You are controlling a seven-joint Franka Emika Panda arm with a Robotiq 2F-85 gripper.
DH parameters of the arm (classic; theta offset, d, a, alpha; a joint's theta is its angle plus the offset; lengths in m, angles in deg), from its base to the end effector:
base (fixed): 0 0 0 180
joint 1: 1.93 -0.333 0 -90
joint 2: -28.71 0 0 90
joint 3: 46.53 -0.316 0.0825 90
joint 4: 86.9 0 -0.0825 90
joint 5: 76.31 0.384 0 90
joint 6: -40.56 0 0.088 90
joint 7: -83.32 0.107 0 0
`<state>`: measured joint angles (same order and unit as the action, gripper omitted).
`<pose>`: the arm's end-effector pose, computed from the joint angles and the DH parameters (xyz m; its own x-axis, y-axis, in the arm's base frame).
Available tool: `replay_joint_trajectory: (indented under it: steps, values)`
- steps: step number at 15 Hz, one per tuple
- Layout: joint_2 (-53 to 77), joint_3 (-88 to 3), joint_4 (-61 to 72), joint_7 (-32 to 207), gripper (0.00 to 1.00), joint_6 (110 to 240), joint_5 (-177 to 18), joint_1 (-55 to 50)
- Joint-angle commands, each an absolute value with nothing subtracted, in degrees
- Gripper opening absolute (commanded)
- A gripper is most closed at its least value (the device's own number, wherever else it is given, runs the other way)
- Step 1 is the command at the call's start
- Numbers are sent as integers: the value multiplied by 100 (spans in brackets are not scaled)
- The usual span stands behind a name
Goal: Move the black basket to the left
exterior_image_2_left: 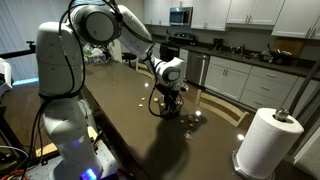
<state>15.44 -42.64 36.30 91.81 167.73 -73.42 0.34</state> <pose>0.5438 -0.0569 0.2805 0.9458 -0.2815 -0.1622 -0.2845 -0.9587 0.0048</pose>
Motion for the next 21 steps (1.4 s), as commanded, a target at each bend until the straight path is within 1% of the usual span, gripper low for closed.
replay_joint_trajectory:
  steps: [1, 3, 4, 5, 8, 13, 21]
  values:
    - [1513, -4305, 3543, 8819, 14, 16777, -7180, 133]
    - [1604, -4304, 3561, 8634, 4, 16724, -7254, 137]
    - [1668, -4304, 3585, 8519, 3, 16713, -7289, 140]
    - [1715, -4300, 3599, 8428, 0, 16700, -7326, 138]
    - [1881, -4297, 3658, 8149, 3, 16689, -7432, 120]
    - [2024, -4405, 3606, 7264, 3, 16437, -7586, 76]
    - [1758, -4807, 3122, 5440, 3, 15629, -7573, -14]
